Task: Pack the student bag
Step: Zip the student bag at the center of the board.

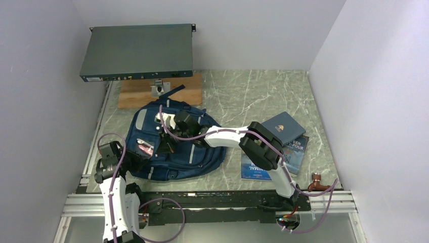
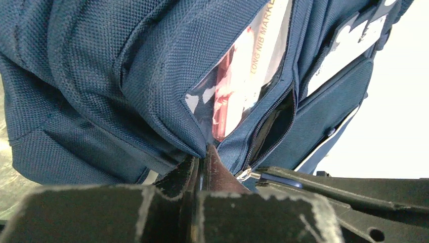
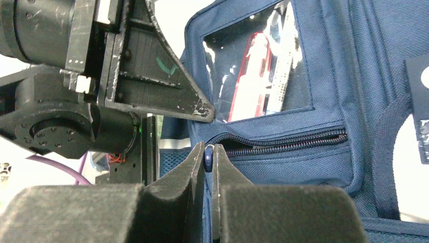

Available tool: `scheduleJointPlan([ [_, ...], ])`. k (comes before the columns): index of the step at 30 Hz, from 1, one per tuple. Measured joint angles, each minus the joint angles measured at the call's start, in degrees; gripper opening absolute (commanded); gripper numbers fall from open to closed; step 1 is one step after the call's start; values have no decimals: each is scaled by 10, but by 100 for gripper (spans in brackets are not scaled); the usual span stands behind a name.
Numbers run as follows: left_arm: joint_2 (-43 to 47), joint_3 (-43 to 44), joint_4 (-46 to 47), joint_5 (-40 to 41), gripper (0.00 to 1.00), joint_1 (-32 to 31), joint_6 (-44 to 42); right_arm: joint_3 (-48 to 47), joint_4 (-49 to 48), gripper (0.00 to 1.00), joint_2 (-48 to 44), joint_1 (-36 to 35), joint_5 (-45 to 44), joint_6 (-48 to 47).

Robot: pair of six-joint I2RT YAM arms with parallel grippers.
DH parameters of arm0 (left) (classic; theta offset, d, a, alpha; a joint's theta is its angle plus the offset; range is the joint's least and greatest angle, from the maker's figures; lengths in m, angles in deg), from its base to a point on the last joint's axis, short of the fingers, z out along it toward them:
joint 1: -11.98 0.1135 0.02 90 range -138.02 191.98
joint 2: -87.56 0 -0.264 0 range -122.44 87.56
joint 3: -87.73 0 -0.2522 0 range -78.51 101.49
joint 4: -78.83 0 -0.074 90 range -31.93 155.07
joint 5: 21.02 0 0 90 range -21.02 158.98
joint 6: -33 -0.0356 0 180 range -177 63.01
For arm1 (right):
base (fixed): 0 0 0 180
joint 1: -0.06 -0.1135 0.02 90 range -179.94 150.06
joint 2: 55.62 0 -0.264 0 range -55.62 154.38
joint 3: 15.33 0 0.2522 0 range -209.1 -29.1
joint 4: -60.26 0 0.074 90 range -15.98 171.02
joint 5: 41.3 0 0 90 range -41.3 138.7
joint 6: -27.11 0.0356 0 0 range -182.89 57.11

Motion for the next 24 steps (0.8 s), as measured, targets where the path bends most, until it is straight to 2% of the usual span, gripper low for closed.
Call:
scheduleJointPlan([
  [10, 0, 0, 48, -6, 0, 0, 0, -122, 113, 0, 52, 24, -13, -3],
  [13, -2, 0, 55, -10, 2, 0, -5, -130, 128, 0, 54, 25, -9, -11],
  [14, -3, 1, 55, -12, 8, 0, -8, -130, 129, 0, 54, 25, -7, -13],
  [16, -15, 7, 53, -18, 30, 1, -18, -129, 127, 0, 53, 25, 0, -13],
  [18, -36, 21, 46, -33, 41, 3, -30, -116, 108, 0, 48, 25, 0, -6],
  [20, -54, 28, 46, -56, 45, 5, -32, -96, 82, 0, 40, 26, 0, 11],
  [24, -79, 27, 55, -104, 42, 5, -23, -71, 42, 0, 37, 26, 1, 43],
])
